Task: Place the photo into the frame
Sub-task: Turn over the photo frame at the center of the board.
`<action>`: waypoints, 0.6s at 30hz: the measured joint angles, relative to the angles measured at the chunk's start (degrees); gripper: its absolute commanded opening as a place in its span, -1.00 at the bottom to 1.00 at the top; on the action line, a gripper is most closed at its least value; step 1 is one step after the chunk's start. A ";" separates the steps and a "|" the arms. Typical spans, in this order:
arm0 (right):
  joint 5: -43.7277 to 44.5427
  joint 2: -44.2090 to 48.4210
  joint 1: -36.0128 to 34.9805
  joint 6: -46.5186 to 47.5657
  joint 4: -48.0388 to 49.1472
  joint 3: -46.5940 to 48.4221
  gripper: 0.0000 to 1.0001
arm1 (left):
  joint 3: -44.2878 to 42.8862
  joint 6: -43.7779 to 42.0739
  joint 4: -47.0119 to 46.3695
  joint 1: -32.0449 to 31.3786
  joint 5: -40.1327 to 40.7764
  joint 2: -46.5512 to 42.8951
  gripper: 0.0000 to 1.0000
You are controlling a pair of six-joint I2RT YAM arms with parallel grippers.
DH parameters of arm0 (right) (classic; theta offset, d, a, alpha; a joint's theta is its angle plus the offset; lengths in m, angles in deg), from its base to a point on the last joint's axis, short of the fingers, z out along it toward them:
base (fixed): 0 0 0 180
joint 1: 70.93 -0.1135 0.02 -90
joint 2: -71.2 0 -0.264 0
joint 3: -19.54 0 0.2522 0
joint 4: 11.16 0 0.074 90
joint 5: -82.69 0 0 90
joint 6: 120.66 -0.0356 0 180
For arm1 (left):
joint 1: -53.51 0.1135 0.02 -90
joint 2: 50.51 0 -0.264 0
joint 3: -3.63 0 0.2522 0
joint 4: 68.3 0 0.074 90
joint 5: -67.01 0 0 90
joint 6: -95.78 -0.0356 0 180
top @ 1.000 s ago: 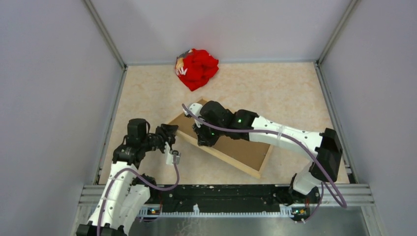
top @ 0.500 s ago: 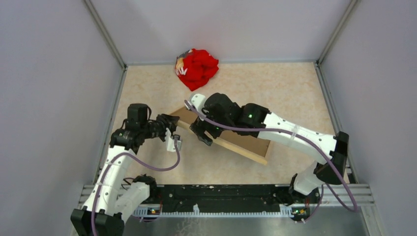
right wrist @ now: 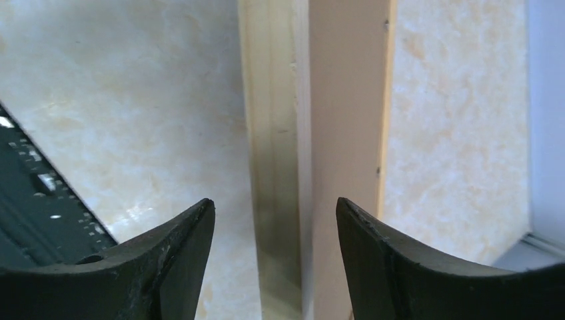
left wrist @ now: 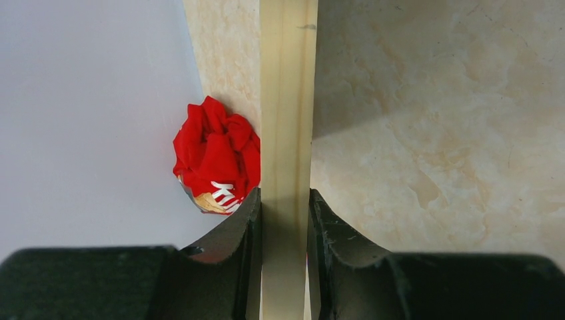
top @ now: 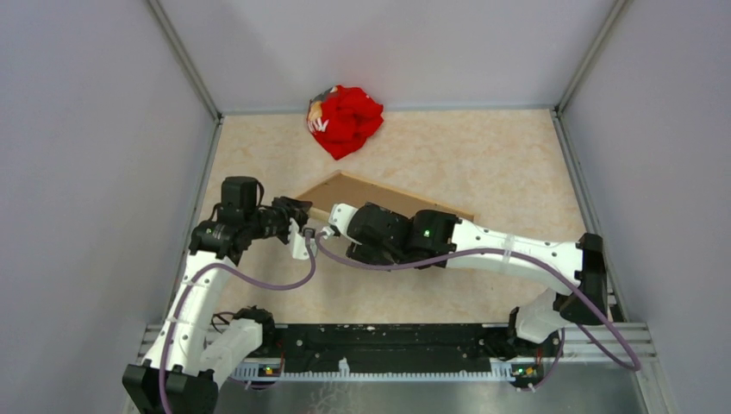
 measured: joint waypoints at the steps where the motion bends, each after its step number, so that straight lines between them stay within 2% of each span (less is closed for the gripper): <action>1: 1.49 -0.15 -0.26 0.68 0.04 0.00 0.18 | -0.07 0.07 0.02 0.00 0.04 0.00 -0.73; 2: 3.32 -0.33 -0.57 1.46 0.11 0.00 0.10 | -0.11 0.13 0.07 0.00 0.11 0.00 -0.72; 4: 6.16 -0.61 -1.09 2.80 0.22 0.00 -0.20 | -0.15 0.24 0.15 0.00 0.22 0.00 -0.68; 6: 8.31 -0.76 -1.49 4.22 0.57 0.00 -0.69 | -0.50 0.48 0.33 0.00 0.22 0.24 -0.64; 8: 9.38 -0.96 -1.81 5.09 0.63 0.13 -1.00 | -1.27 1.20 0.28 -0.02 0.17 0.74 -0.59; 11: 9.99 -1.88 -1.97 6.67 -0.13 1.60 -1.00 | -2.64 1.95 0.61 0.00 0.44 1.90 -0.33; 12: 10.27 -2.05 -1.95 6.69 -0.22 1.95 -1.00 | -3.13 2.36 0.70 0.00 0.46 2.27 -0.14; 14: 10.32 -2.21 -1.77 6.49 -0.39 2.67 -1.00 | -3.82 4.33 0.50 0.00 0.28 2.73 0.36; 15: 10.25 -2.43 -1.73 5.81 -0.09 3.30 -1.00 | -4.26 5.84 0.09 0.00 0.20 2.84 0.78; 16: 10.23 -2.49 -1.73 5.57 -0.04 3.58 -1.00 | -4.72 7.78 -0.68 0.00 0.00 2.82 0.95; 18: 9.84 -2.95 -1.53 4.42 -0.74 5.42 -1.00 | -5.44 11.74 -2.75 0.00 -0.26 2.64 0.97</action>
